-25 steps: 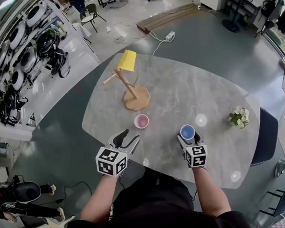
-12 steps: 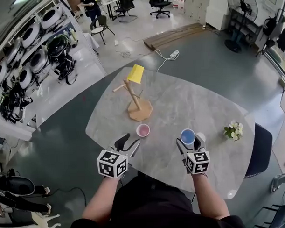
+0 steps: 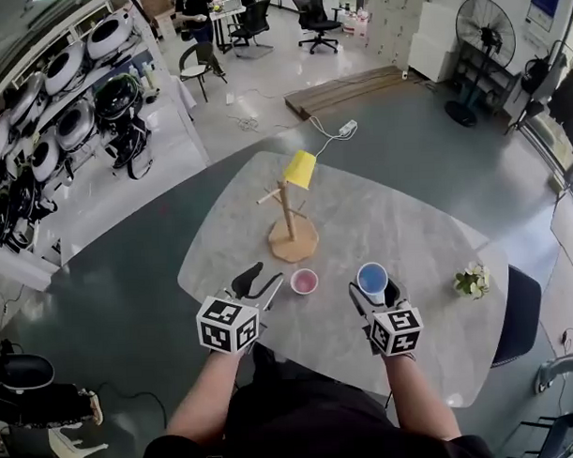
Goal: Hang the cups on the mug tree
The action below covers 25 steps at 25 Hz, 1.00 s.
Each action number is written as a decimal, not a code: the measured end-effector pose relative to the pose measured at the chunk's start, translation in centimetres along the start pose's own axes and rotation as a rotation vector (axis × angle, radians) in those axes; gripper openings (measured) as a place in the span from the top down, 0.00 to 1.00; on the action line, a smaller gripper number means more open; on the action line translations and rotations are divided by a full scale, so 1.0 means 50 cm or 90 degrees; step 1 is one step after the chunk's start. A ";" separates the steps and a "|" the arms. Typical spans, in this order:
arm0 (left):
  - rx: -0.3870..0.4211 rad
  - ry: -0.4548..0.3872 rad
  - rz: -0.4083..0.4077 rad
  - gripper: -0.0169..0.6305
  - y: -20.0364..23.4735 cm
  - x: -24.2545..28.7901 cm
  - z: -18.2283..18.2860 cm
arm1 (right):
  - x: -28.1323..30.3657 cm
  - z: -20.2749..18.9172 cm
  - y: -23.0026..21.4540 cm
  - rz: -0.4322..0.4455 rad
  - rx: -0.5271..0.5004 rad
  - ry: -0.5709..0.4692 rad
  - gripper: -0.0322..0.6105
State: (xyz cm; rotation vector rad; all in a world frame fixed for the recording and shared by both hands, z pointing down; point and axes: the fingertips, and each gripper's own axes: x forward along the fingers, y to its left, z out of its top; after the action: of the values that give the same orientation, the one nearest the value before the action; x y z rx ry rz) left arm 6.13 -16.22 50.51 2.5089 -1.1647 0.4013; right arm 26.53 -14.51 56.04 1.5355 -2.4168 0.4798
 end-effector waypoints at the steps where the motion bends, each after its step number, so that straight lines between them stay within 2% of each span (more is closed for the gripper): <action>1: 0.000 -0.006 -0.004 0.65 0.020 -0.005 0.007 | 0.012 0.008 0.012 -0.003 0.001 0.000 0.42; 7: 0.004 -0.036 -0.036 0.65 0.146 -0.031 0.040 | 0.096 0.069 0.097 -0.021 -0.004 -0.008 0.42; 13: 0.022 -0.067 -0.078 0.65 0.244 -0.053 0.082 | 0.152 0.134 0.149 -0.087 -0.008 -0.033 0.42; 18: 0.015 -0.081 -0.103 0.65 0.318 -0.072 0.091 | 0.183 0.149 0.190 -0.126 -0.009 -0.028 0.42; 25: 0.039 -0.078 -0.135 0.65 0.358 -0.062 0.102 | 0.198 0.160 0.205 -0.153 -0.022 -0.011 0.42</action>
State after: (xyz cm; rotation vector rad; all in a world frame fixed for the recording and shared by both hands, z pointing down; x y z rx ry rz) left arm -9.11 -27.08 48.10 2.7091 -0.9276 0.2330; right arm 12.87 -21.83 50.87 1.7902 -2.2005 0.3766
